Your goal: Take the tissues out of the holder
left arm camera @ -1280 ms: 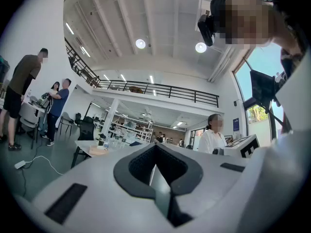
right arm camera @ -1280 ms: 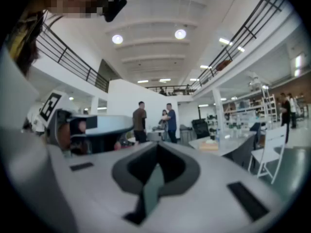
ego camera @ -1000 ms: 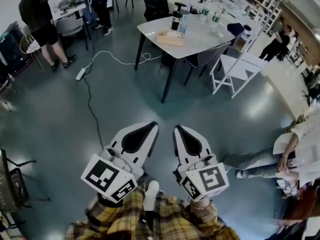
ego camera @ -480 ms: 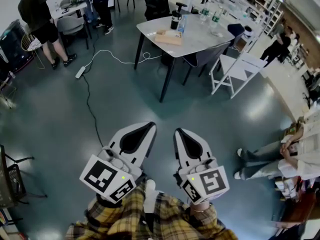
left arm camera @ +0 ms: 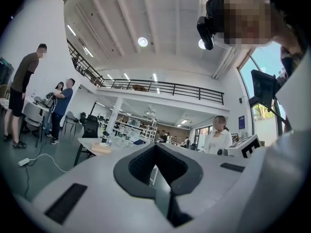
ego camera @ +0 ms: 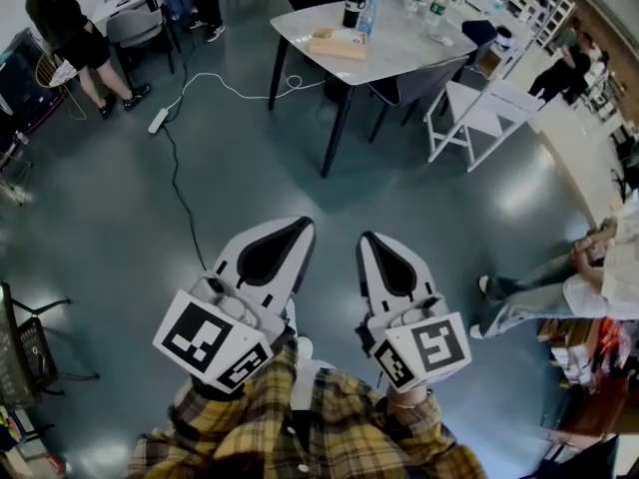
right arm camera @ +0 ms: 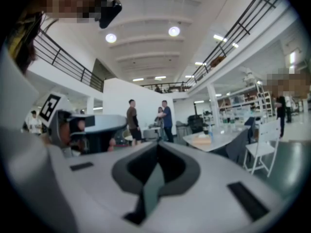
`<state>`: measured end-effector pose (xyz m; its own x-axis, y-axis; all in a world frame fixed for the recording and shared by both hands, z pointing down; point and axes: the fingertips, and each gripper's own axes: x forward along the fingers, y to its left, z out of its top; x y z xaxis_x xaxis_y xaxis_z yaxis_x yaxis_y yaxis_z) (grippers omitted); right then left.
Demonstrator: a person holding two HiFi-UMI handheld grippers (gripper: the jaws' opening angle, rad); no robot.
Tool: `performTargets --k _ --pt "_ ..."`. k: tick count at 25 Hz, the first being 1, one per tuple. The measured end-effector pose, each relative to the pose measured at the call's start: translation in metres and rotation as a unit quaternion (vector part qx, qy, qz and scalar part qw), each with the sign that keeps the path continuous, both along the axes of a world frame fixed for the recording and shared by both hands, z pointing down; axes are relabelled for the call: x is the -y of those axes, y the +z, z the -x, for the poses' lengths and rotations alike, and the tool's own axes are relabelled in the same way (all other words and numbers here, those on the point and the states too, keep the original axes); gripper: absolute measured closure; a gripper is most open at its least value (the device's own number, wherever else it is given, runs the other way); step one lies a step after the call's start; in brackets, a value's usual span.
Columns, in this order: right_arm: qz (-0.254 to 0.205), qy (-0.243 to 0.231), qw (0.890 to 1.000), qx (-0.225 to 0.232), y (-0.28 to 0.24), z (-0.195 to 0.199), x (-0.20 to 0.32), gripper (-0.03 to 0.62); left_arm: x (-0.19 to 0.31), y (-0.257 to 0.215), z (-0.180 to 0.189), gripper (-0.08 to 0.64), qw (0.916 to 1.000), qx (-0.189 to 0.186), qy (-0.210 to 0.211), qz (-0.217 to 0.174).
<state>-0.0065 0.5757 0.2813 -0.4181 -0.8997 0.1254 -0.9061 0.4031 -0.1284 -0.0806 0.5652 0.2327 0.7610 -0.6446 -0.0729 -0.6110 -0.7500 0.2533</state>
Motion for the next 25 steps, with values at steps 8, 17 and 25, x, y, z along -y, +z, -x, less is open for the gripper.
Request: performTargets --k 8,17,25 --pt "0.006 0.004 1.0 -0.002 0.004 0.005 0.082 0.581 0.086 0.004 0.0 0.541 0.9999 0.002 0.009 0.006" --pt "-0.001 0.028 1.0 0.002 -0.001 0.011 0.188 0.581 0.19 -0.002 0.005 0.541 0.9994 0.012 0.032 -0.006" --pt "0.0 0.036 0.999 -0.002 -0.002 0.027 0.249 0.581 0.25 -0.004 0.018 0.541 0.9989 0.018 0.042 -0.013"
